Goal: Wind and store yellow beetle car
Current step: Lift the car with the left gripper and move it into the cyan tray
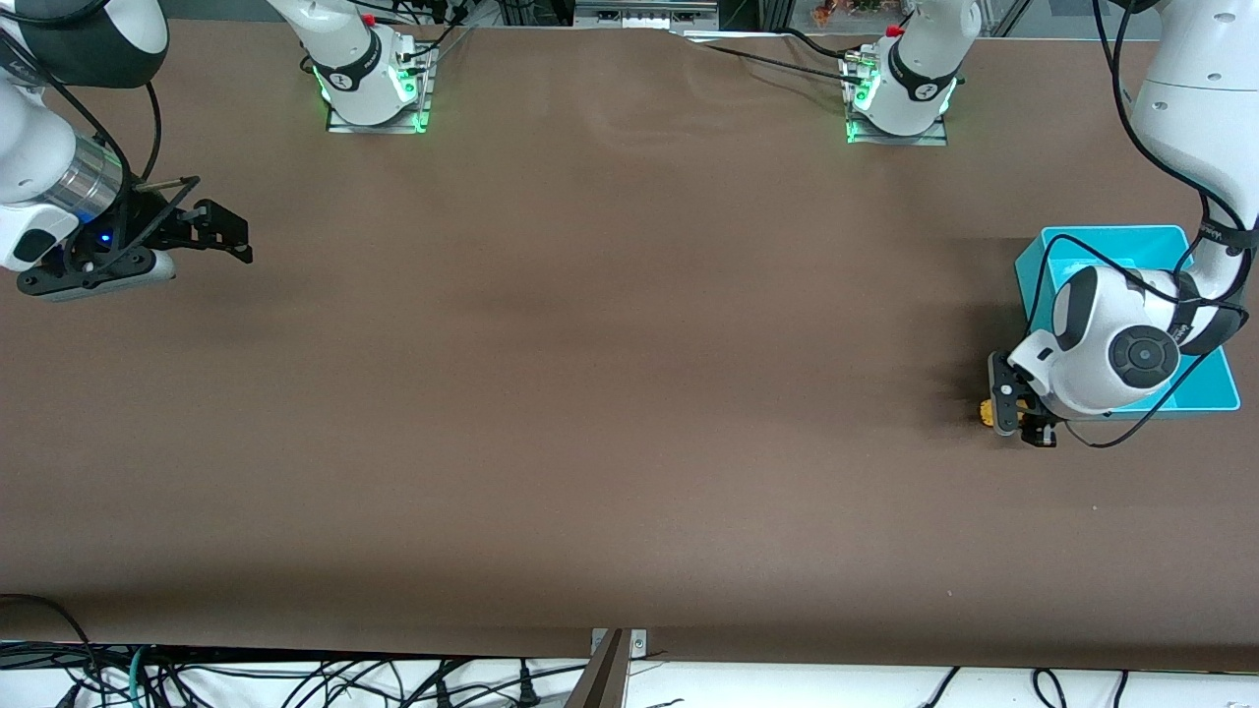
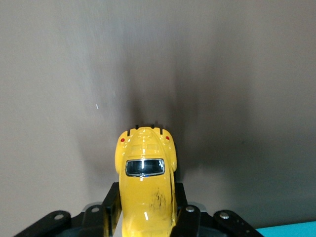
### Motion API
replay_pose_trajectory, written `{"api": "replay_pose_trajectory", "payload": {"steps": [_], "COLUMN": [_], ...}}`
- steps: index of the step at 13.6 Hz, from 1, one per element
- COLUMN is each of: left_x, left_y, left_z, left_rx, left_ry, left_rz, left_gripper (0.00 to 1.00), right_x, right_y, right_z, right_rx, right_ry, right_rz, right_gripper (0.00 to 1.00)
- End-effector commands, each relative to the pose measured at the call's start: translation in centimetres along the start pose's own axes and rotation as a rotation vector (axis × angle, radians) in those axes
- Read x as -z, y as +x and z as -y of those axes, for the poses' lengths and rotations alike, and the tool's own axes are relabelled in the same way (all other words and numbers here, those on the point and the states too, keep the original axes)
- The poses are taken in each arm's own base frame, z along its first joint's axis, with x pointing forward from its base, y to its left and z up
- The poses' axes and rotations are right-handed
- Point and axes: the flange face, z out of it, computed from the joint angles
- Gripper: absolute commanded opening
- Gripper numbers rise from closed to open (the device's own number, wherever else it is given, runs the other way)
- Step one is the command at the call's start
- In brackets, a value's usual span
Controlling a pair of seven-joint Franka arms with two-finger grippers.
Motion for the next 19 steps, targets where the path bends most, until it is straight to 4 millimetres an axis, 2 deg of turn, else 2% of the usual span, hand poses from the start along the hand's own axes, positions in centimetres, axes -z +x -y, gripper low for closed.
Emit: {"api": "replay_pose_trajectory", "payload": {"steps": [1,2,3,5,6,7,8,11,12,14,15,16,17,18,19], "left_x": [6.0,8.3,10.8,15.6,16.8,16.7,15.5,10.0,9.0,7.7,6.2,4.0,2.1,1.6,1.6], "left_y": [1.4,2.4,2.4,2.5,1.7,0.0,-3.2,-12.9,-15.1,-17.7,-18.1,-18.0,-18.6,-18.9,-19.0], "left_z": [1.0,1.4,1.5,0.4,-0.4,-1.0,-1.7,-3.7,-4.3,-5.5,-6.1,-6.9,-8.2,-8.4,-8.5], "left_rx": [0.009,0.011,0.022,0.022,0.021,0.039,0.057,0.014,-0.017,-0.035,-0.037,-0.053,-0.056,-0.066,-0.083], "left_ry": [-0.065,-0.102,-0.14,-0.229,-0.251,-0.27,-0.292,-0.332,-0.326,-0.338,-0.342,-0.331,-0.319,-0.303,-0.302], "left_rz": [-0.023,-0.045,-0.058,-0.04,-0.018,-0.01,-0.015,-0.096,-0.101,-0.062,-0.074,-0.09,-0.108,-0.117,-0.127], "left_gripper": [0.18,0.18,0.18,0.18,0.18,0.18,0.18,0.17,0.17,0.19,0.27,0.28,0.41,0.57,0.55], "right_x": [0.6,0.6,0.6,0.6,0.6,0.6,0.6,0.6,0.6,0.6,0.7,0.7,0.7,0.7,0.7], "right_y": [0.2,0.2,0.2,0.2,0.2,0.2,0.2,0.2,0.2,0.2,0.3,0.3,0.3,0.2,0.2], "right_z": [0.0,0.0,0.0,0.0,0.0,0.0,0.1,0.1,0.1,0.1,0.1,0.1,0.1,0.1,0.1], "right_rx": [-0.003,-0.001,-0.001,-0.001,-0.003,0.0,0.004,0.005,0.007,0.006,0.005,0.005,0.003,0.003,0.003], "right_ry": [-0.009,-0.009,-0.009,-0.009,-0.009,-0.009,-0.009,-0.009,-0.01,-0.008,-0.008,-0.008,-0.008,-0.008,-0.008], "right_rz": [0.01,0.01,0.01,0.01,0.01,0.01,0.009,0.009,0.007,0.007,0.005,0.005,0.005,0.007,0.007], "right_gripper": [1.0,1.0,1.0,1.0,1.0,1.0,1.0,1.0,1.0,1.0,1.0,1.0,1.0,1.0,1.0]}}
